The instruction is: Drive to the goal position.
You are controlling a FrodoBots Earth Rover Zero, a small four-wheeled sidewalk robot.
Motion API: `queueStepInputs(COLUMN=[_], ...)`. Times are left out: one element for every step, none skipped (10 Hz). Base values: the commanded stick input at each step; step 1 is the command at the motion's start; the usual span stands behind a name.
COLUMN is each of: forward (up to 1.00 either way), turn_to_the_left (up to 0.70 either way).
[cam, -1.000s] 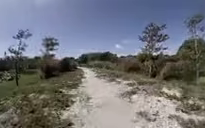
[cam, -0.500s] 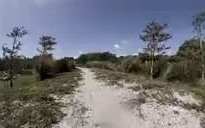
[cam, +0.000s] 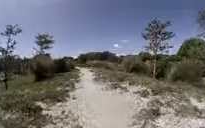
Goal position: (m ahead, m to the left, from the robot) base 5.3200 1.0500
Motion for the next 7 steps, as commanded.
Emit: queueStepInputs(forward=[0.7,0.7,0.7,0.7,0.7,0.7,0.7], turn_to_the_left=[0.0,0.22,0.35,0.35,0.35,0.35,0.19])
